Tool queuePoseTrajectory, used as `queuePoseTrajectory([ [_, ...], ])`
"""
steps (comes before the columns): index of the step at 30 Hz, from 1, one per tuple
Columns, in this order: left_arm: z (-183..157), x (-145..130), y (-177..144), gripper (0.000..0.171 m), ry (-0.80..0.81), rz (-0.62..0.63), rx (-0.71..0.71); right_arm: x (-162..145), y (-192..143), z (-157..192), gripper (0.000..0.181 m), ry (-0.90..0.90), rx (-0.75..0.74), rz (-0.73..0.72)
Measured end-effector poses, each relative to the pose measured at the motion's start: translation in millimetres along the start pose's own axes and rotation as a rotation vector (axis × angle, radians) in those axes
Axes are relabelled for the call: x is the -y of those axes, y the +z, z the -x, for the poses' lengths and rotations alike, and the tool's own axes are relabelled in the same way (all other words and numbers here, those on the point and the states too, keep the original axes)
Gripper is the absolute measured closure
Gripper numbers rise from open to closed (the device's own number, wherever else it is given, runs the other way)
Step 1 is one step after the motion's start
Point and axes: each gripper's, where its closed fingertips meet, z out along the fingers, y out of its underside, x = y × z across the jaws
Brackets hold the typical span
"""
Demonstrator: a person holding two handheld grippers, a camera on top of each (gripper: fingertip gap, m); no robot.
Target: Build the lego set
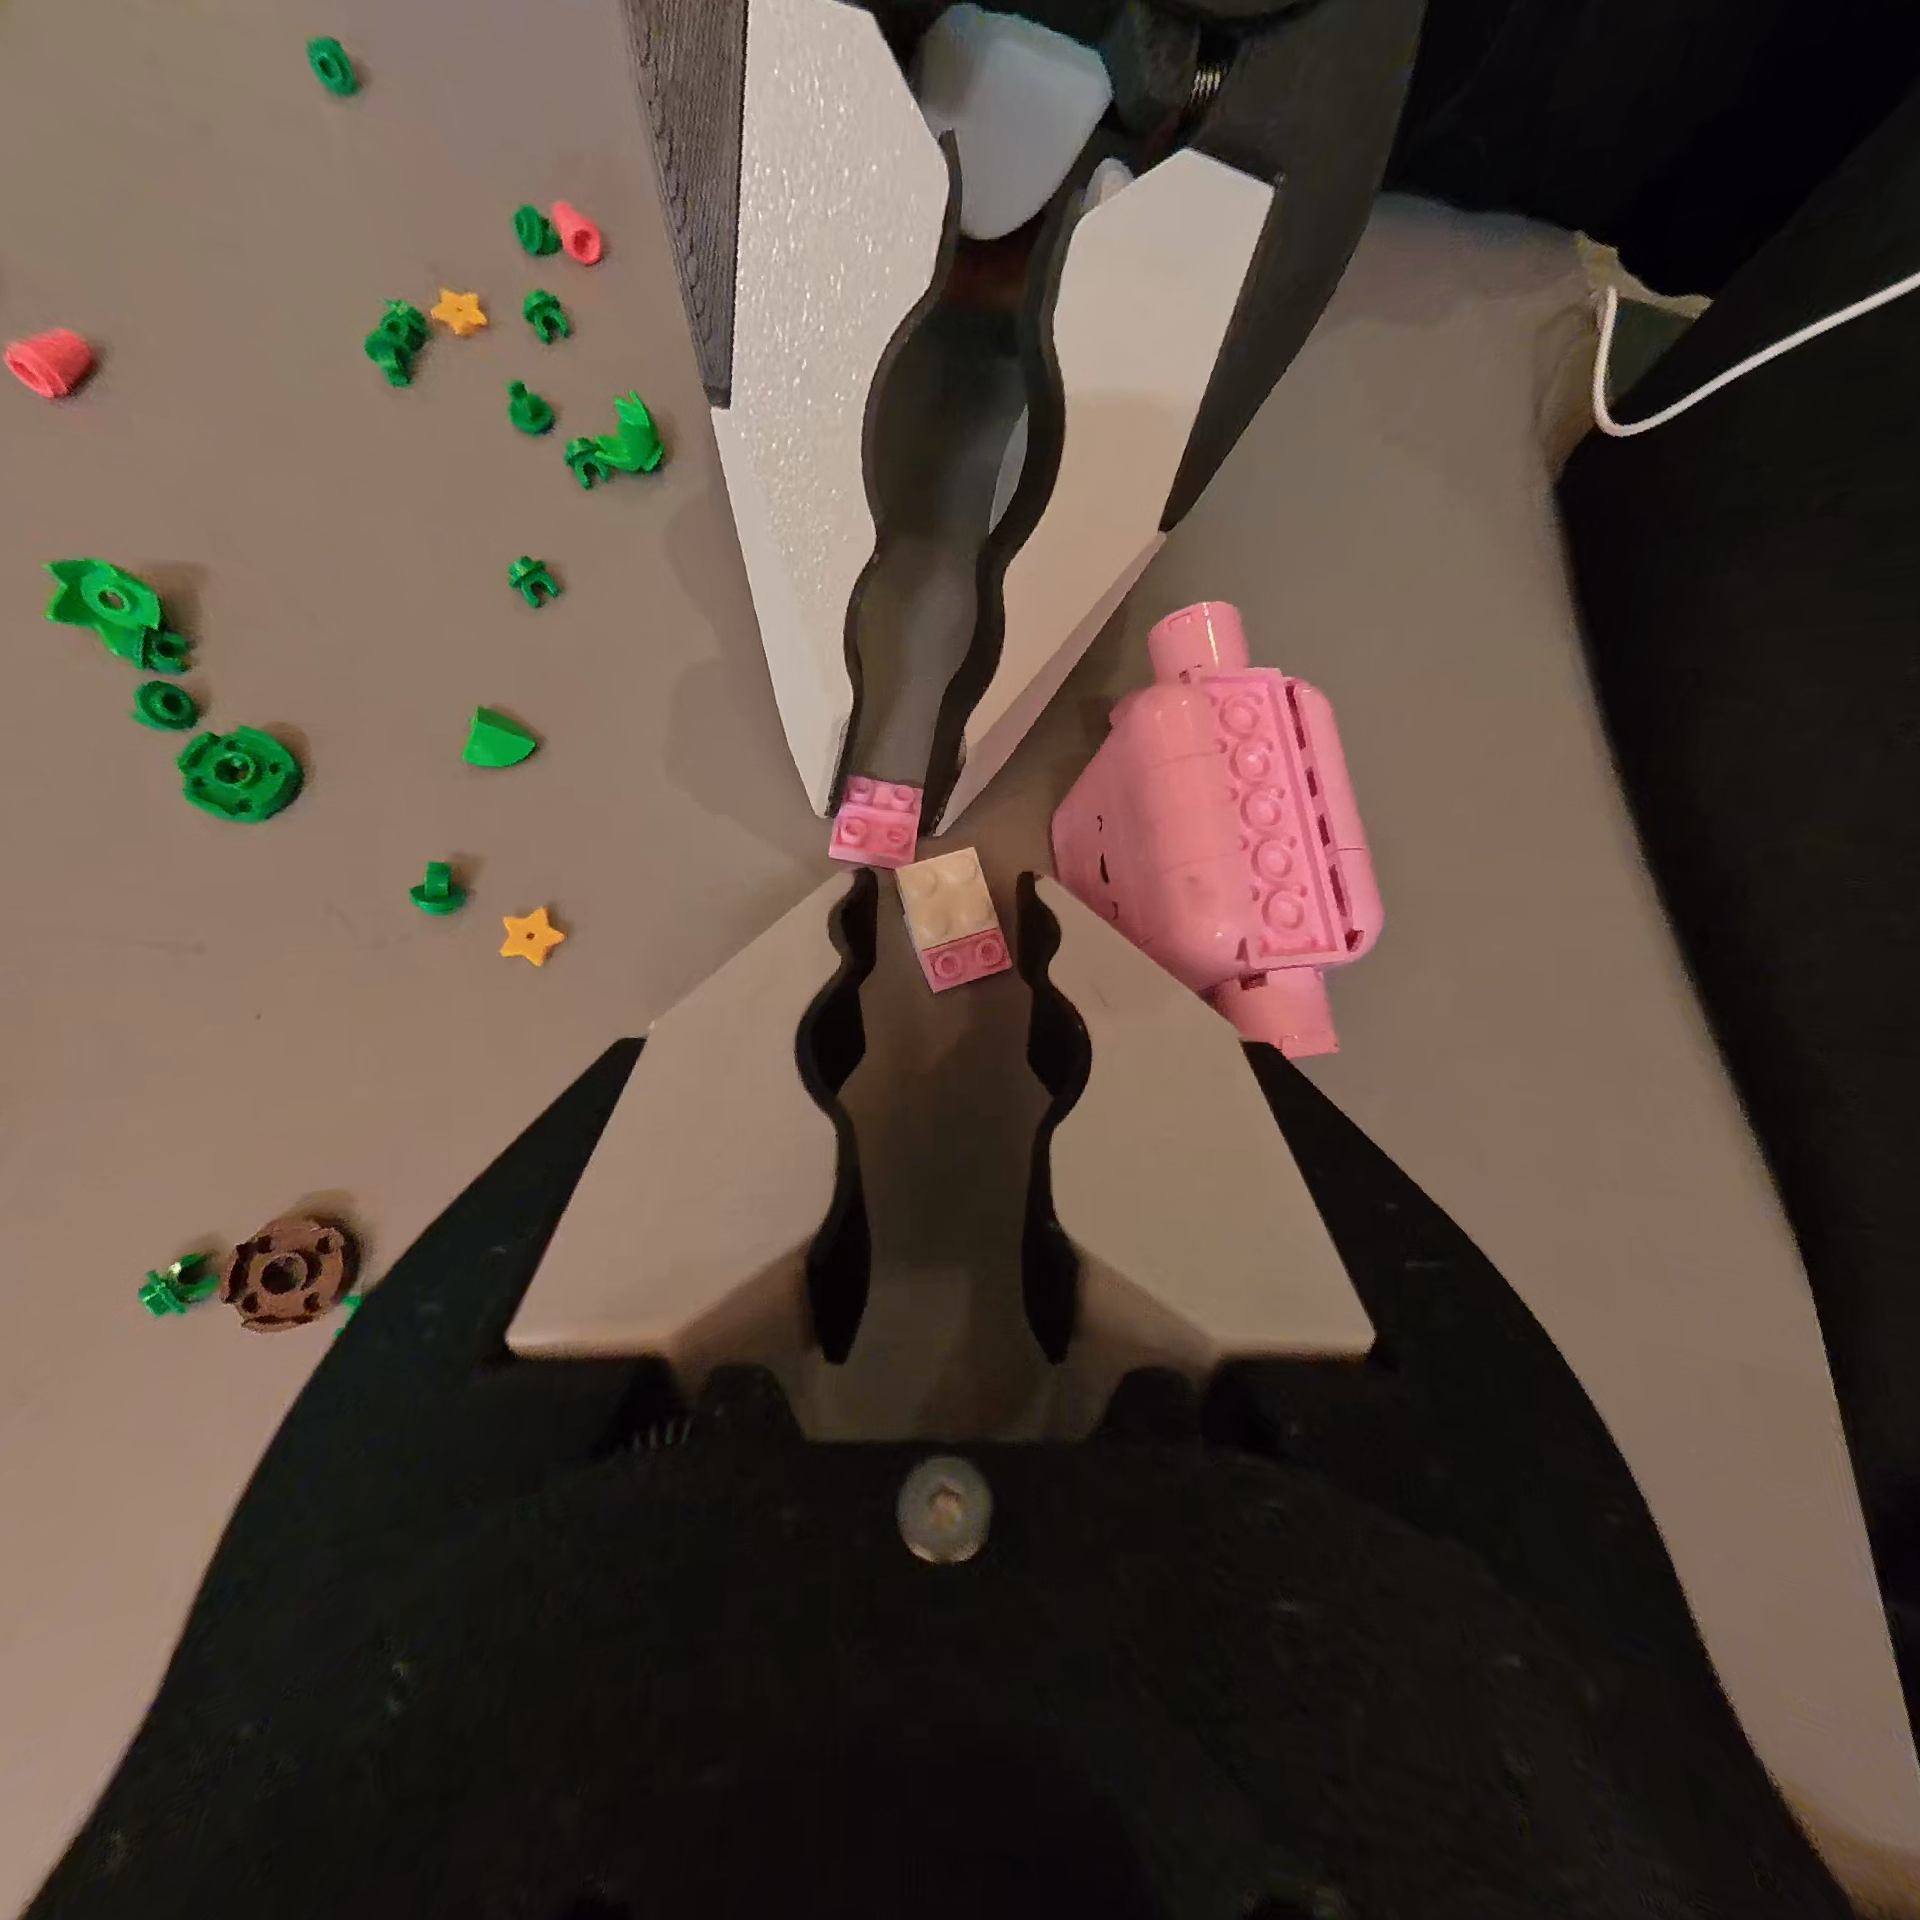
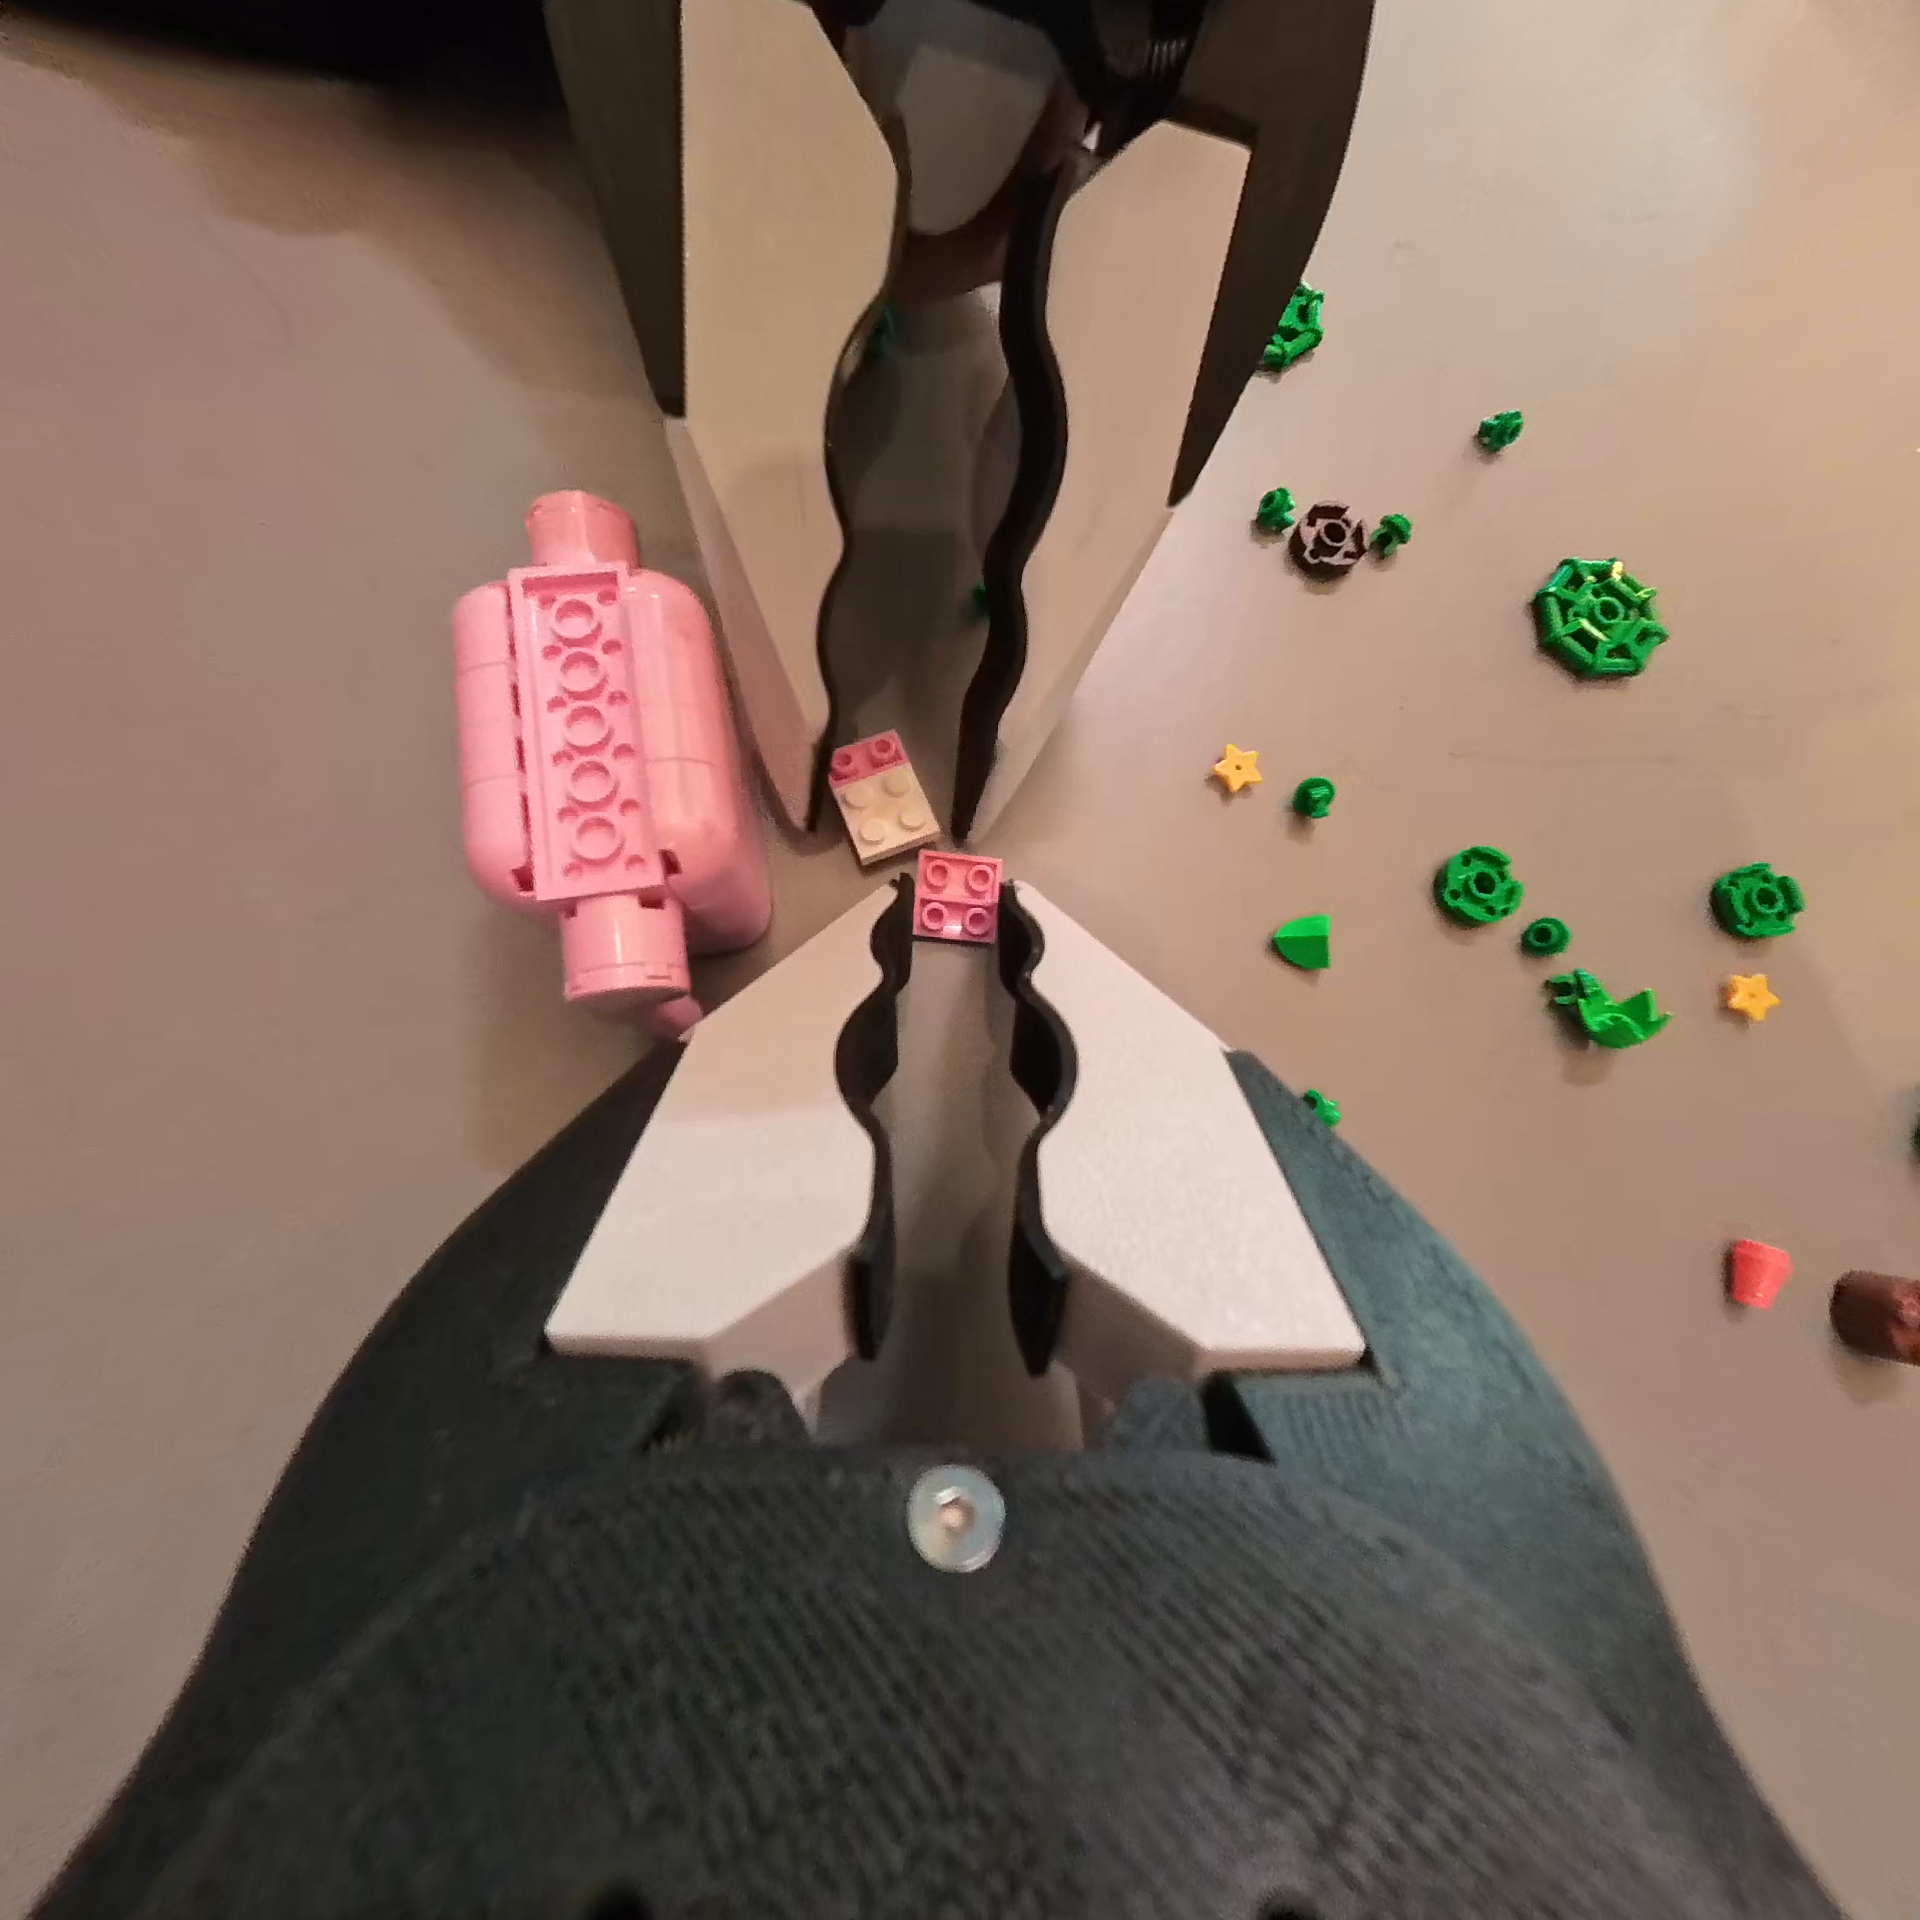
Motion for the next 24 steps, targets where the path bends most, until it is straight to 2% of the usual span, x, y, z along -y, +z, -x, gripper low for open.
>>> queuePoseTrajectory([
  [7,2.9,-1.3,-1.9,0.158,-0.004,0.0,0.016,-0.3,-0.6,4.9,0.167,-0.004,0.028,0.004],
  [21,2.0,2.0,-2.4,0.158,0.05,-0.015,0.03,3.8,2.2,9.5,0.167,-0.033,0.028,-0.009],
  [24,2.9,1.0,-1.4,0.153,0.049,-0.005,0.037,3.6,1.8,7.6,0.163,-0.039,0.015,-0.009],
])
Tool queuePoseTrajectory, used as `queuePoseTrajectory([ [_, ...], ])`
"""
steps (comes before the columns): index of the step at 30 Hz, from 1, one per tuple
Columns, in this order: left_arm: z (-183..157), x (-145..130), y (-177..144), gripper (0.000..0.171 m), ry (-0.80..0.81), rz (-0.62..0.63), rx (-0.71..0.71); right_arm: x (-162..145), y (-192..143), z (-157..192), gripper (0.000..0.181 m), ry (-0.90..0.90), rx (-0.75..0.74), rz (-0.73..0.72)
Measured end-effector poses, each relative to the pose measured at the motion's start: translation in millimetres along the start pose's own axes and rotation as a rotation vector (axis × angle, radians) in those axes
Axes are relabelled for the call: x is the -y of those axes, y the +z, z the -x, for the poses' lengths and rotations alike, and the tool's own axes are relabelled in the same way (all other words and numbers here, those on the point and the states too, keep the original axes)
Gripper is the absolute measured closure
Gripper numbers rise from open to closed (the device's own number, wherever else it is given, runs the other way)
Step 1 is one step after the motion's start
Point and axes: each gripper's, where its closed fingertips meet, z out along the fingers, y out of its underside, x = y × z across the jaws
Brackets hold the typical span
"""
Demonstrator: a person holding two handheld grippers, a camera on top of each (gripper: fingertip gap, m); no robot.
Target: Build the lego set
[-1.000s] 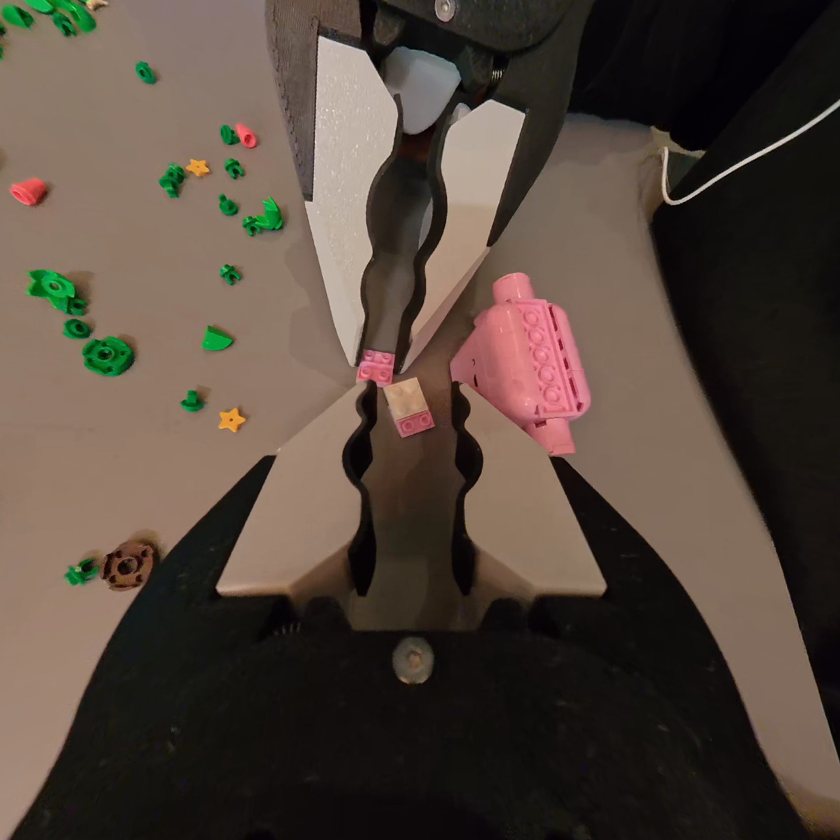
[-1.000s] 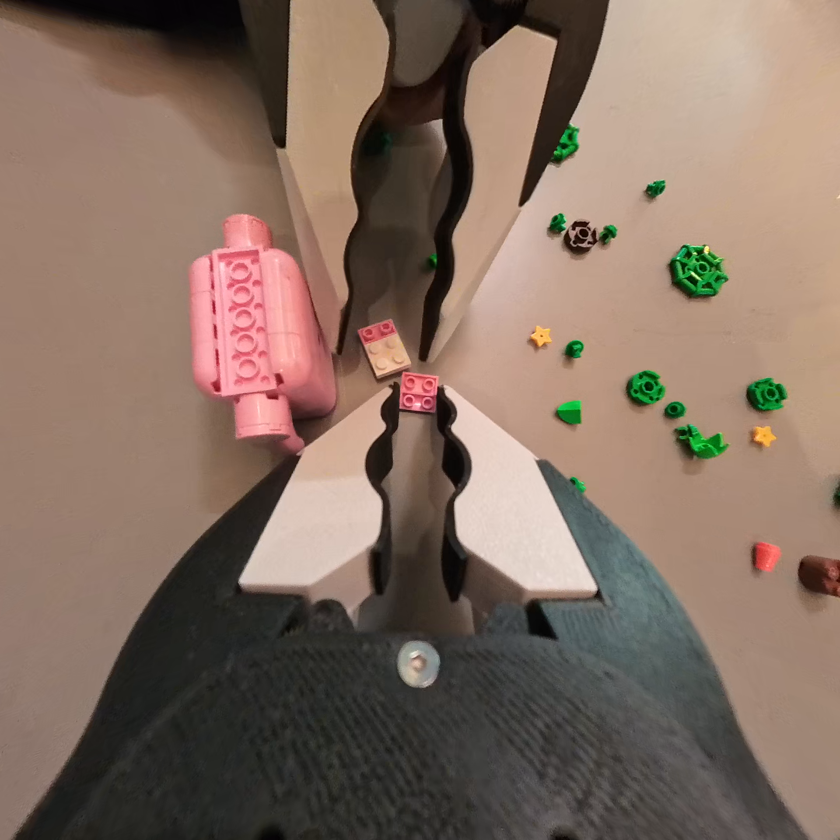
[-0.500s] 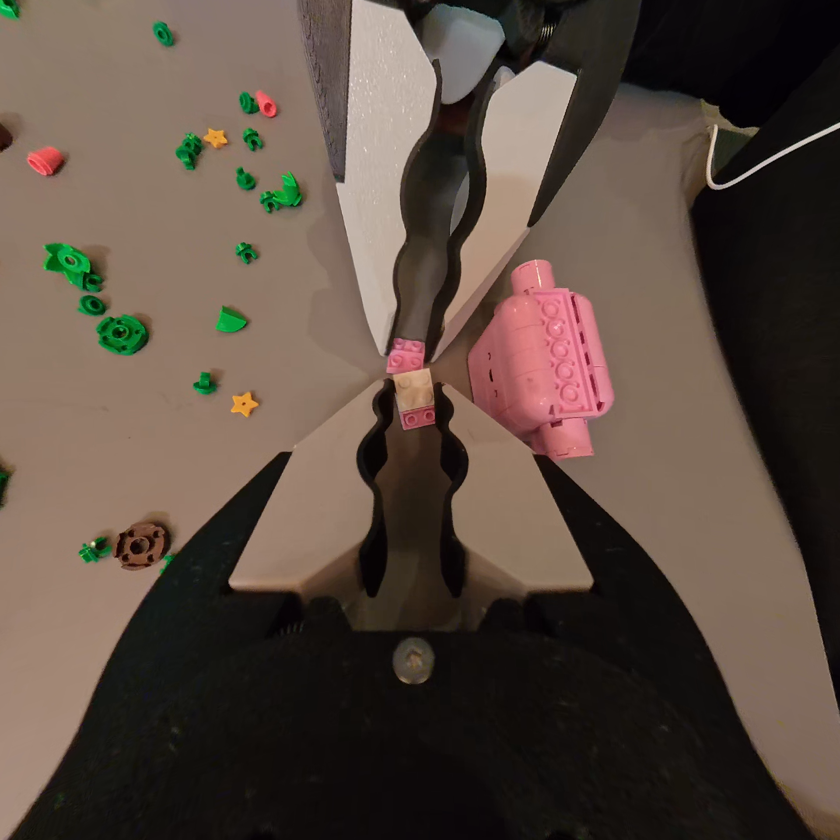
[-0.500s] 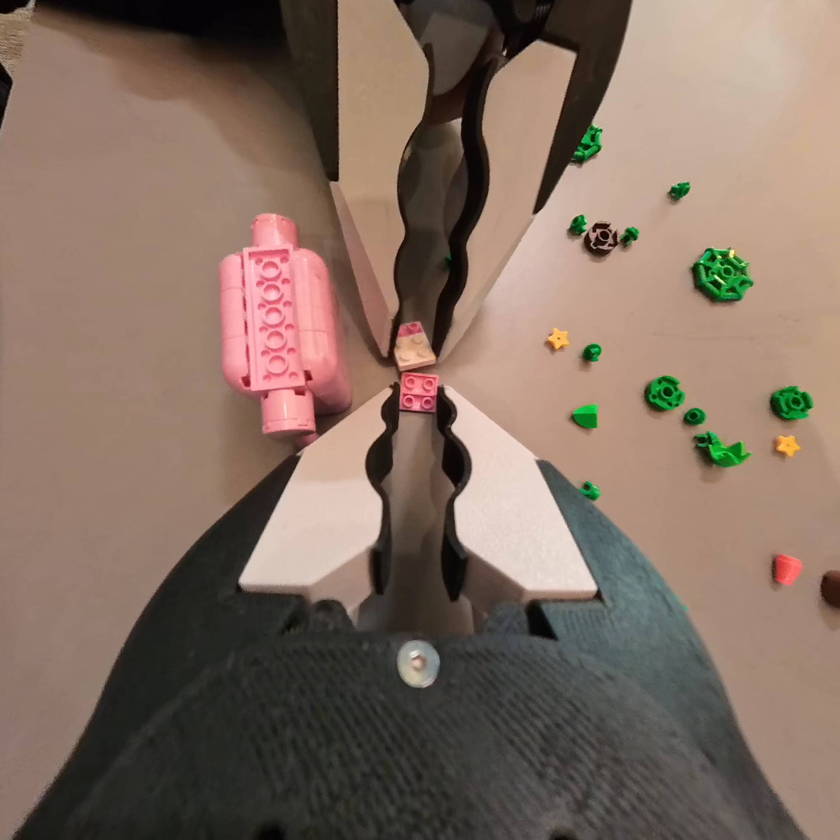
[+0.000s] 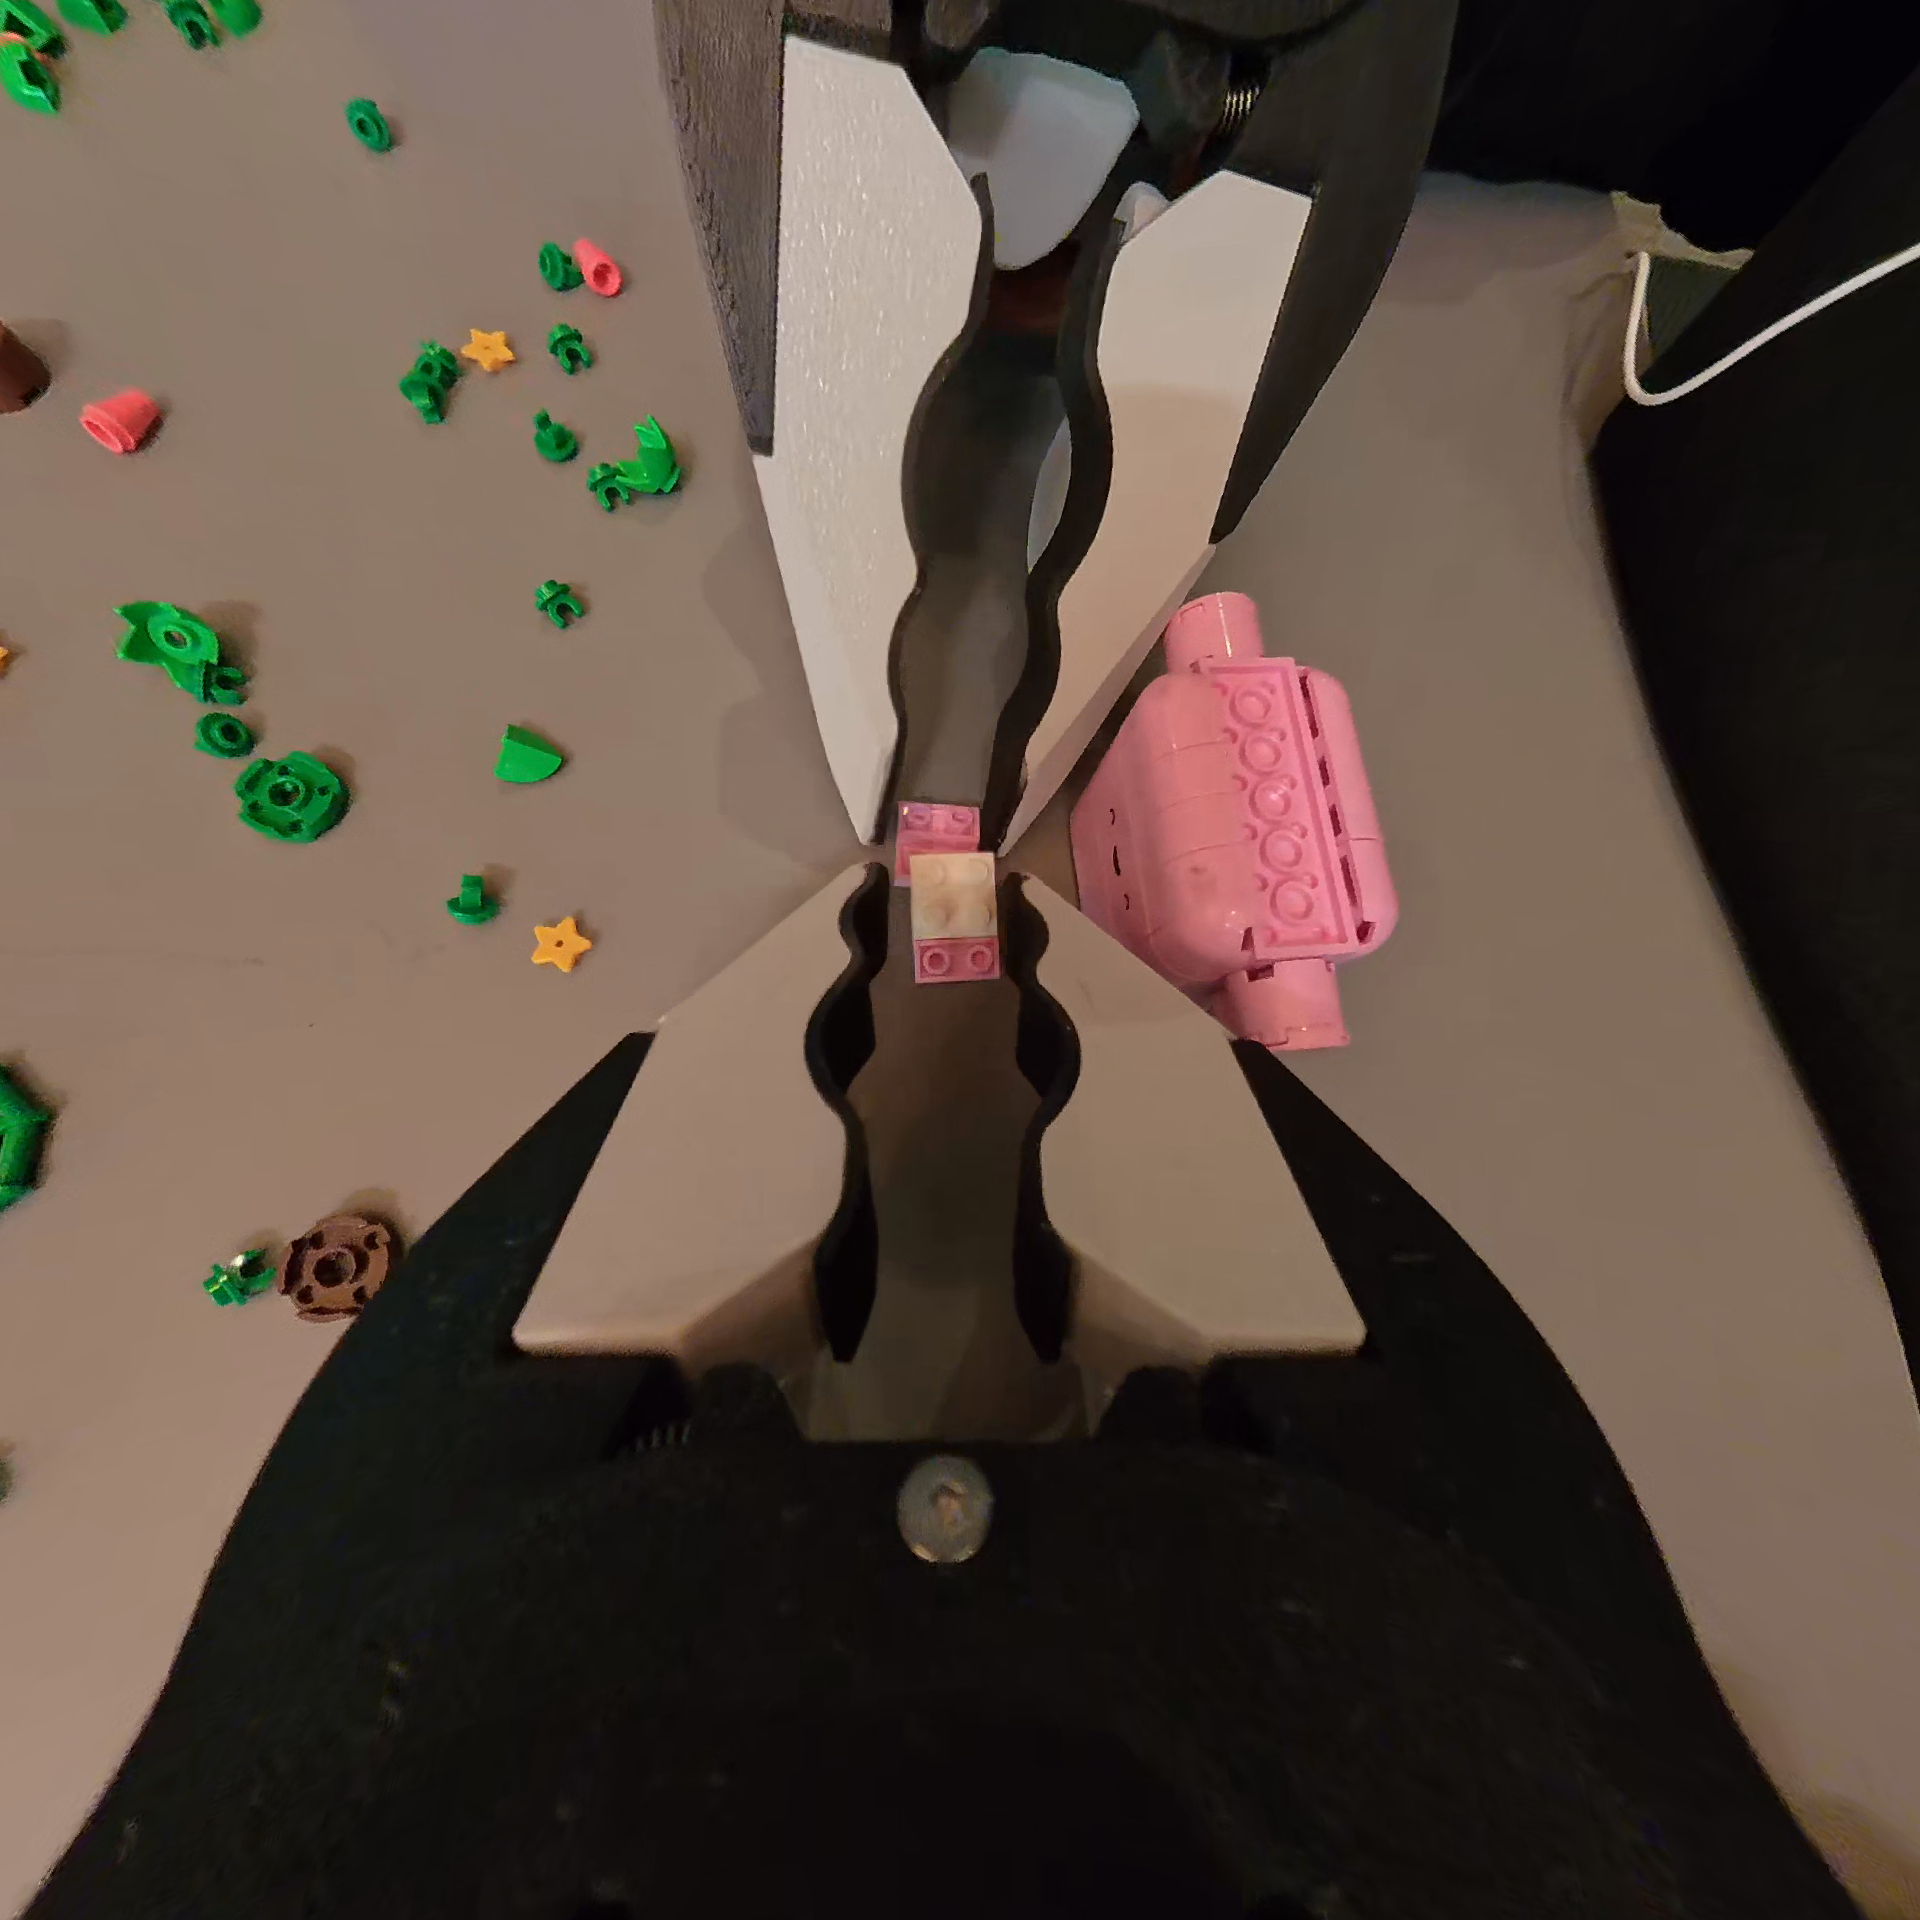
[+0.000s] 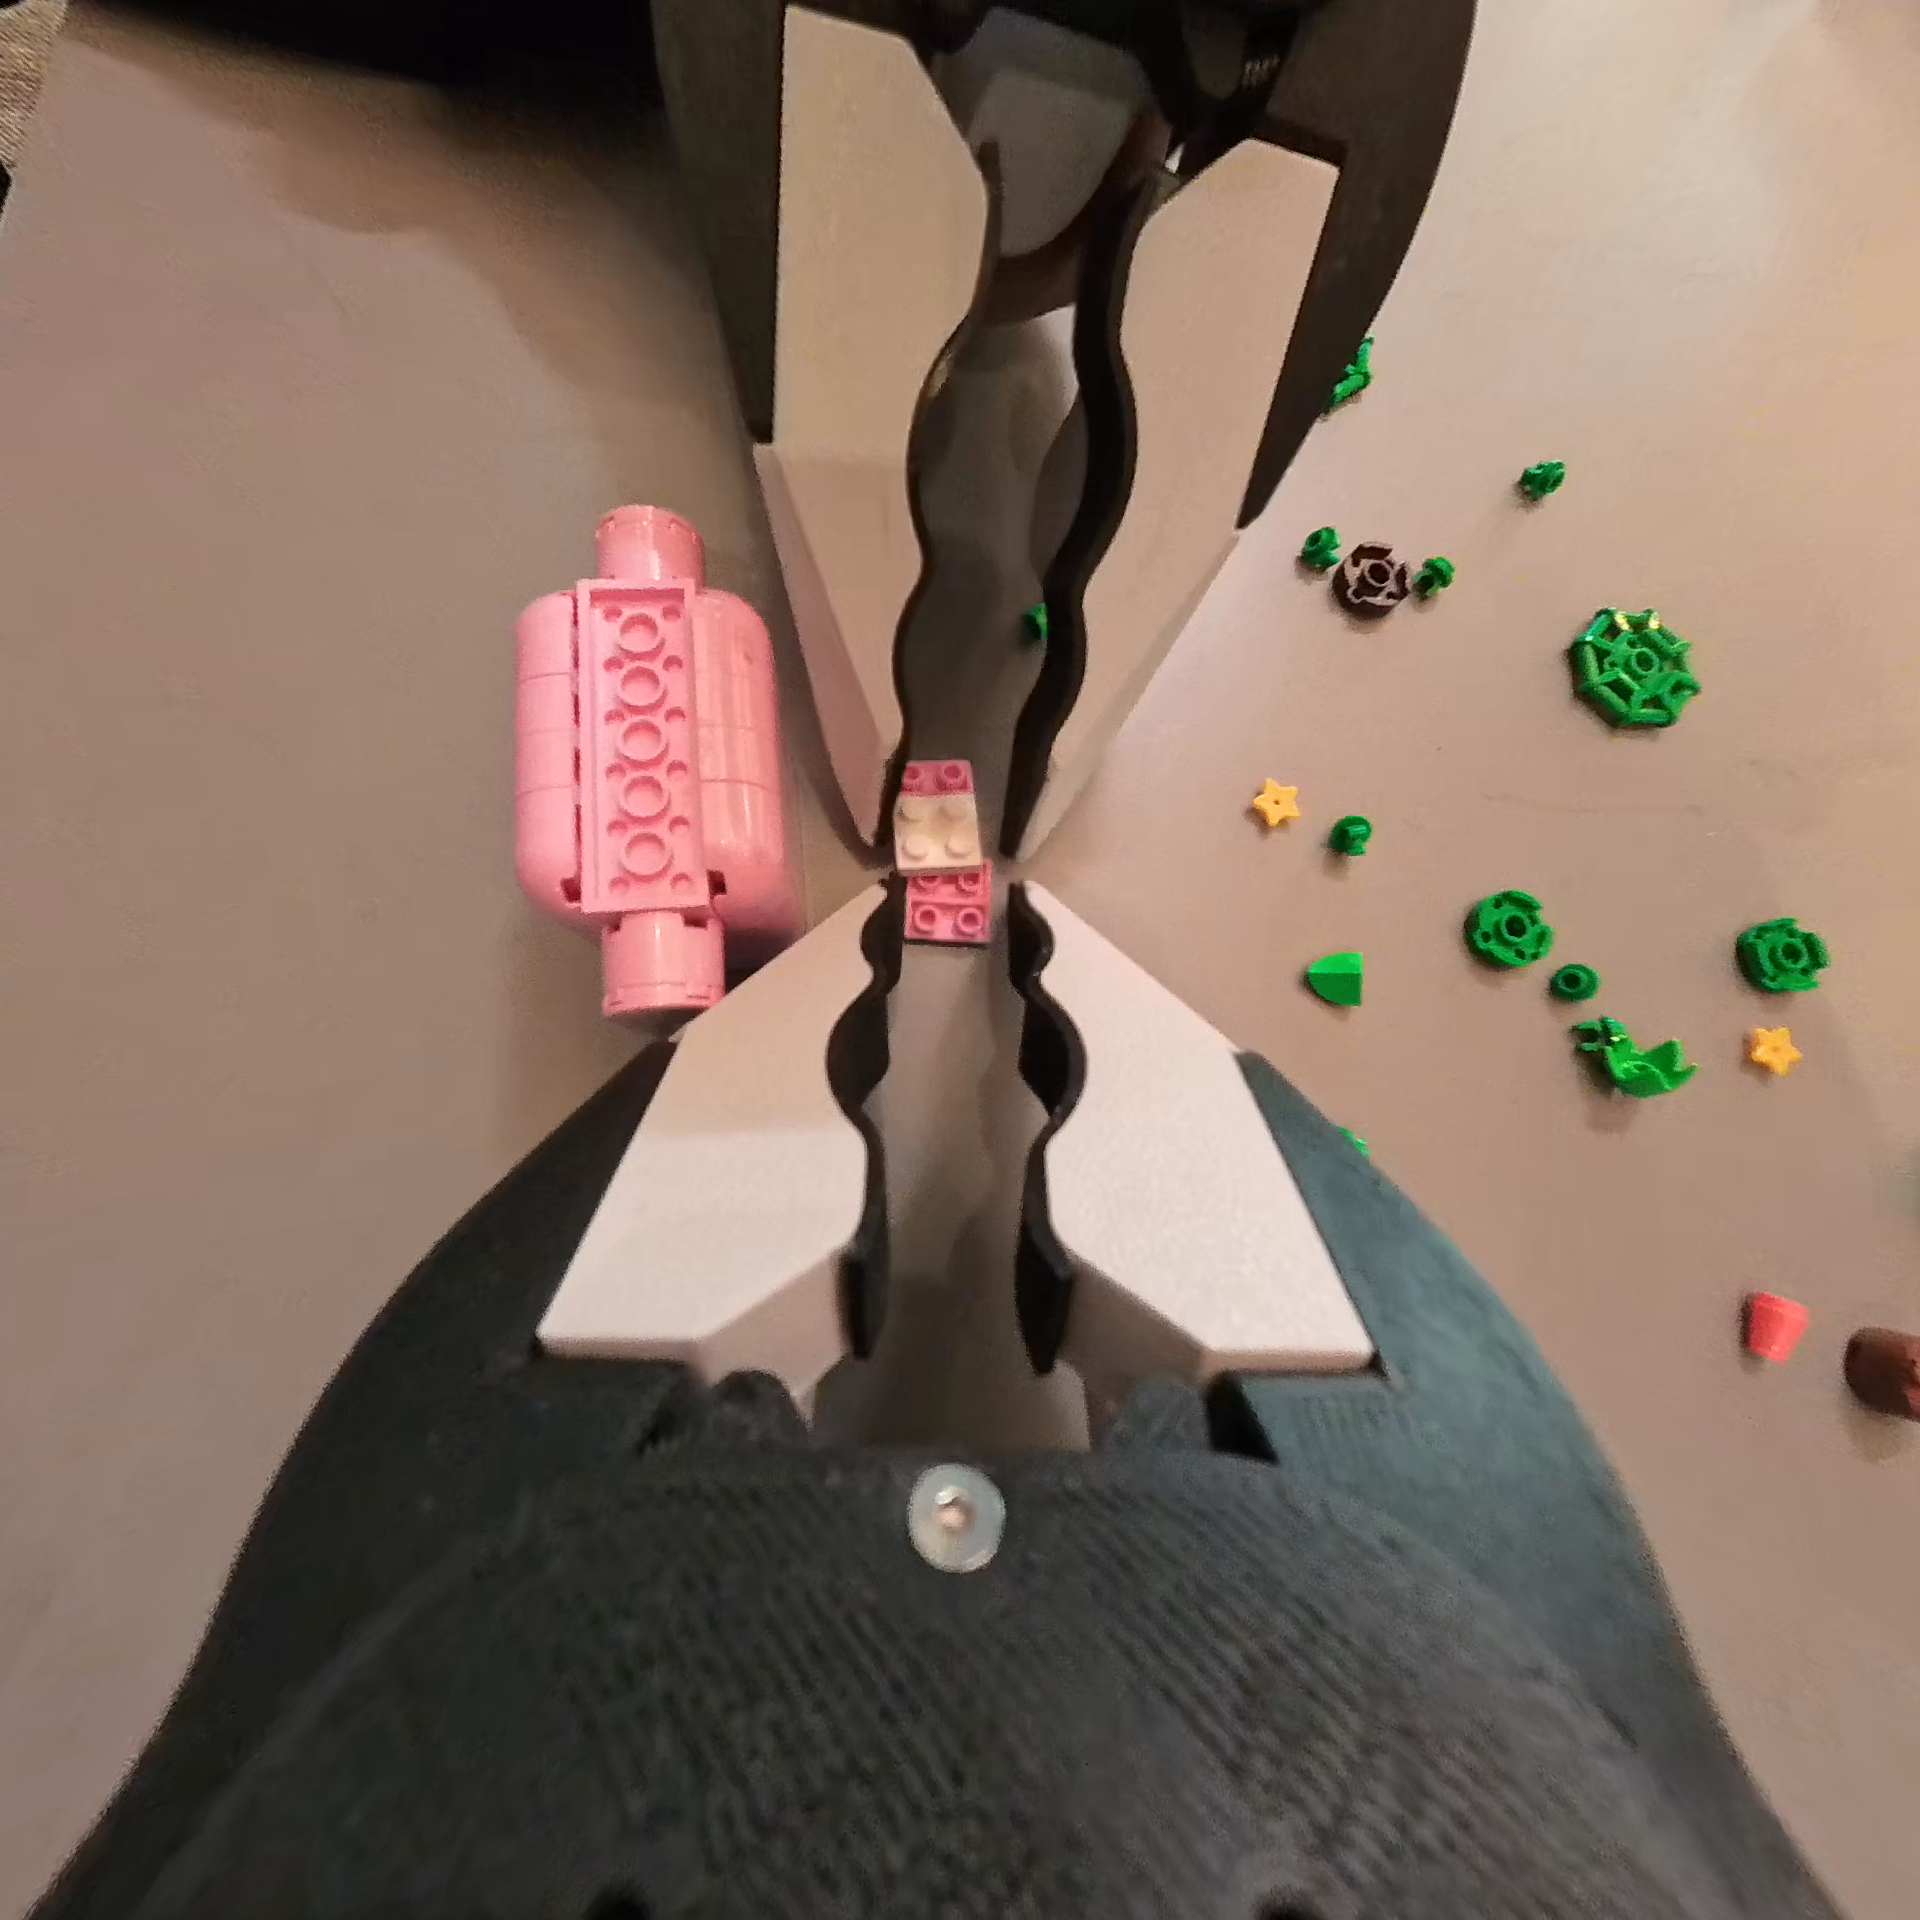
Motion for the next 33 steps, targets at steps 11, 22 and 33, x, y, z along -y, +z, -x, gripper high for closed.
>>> queuePoseTrajectory([
  [11,1.3,1.2,-3.2,0.157,-0.022,-0.021,0.005,-3.2,-2.7,1.1,0.163,0.016,0.026,0.009],
  [22,-0.7,2.1,-3.5,0.166,-0.003,-0.026,0.002,-0.8,-0.4,3.7,0.167,0.01,0.031,-0.003],
  [33,-0.9,1.9,-2.5,0.171,0.01,-0.02,0.007,0.0,0.1,6.5,0.167,0.004,0.044,-0.007],
])
